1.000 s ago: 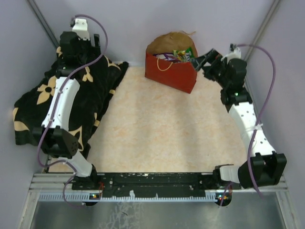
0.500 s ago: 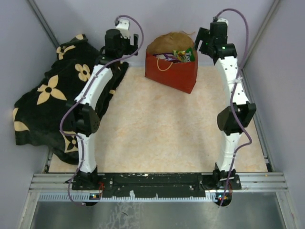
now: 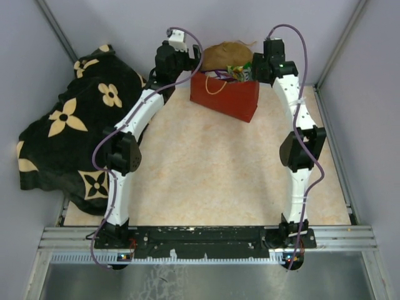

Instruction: Take the snacks out of the paper bag

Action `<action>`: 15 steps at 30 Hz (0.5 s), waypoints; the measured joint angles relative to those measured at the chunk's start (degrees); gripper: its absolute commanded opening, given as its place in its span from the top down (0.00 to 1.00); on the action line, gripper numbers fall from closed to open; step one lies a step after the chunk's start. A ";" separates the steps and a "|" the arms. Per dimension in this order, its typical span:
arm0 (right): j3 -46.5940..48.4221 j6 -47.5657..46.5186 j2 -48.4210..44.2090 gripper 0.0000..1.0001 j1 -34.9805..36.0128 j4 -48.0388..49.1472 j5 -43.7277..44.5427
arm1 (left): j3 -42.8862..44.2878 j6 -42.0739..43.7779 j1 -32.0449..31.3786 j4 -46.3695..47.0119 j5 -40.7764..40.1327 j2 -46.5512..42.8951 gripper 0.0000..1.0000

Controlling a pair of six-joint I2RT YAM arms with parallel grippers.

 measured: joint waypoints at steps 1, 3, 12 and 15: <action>-0.87 -0.24 0.00 0.43 0.00 0.46 0.39 | -0.15 -0.48 -0.07 1.01 0.17 -0.07 0.00; -2.93 -0.48 -0.04 0.55 0.00 1.44 0.83 | -0.46 -1.27 -0.11 2.73 0.63 -0.13 0.00; -11.26 -0.28 -2.05 0.83 0.33 6.16 -0.39 | -1.88 -1.25 -0.09 3.26 1.70 -0.17 0.00; -13.22 -0.28 -3.30 0.85 0.50 7.43 -0.61 | -4.31 -1.16 -0.13 2.75 2.58 -0.17 0.00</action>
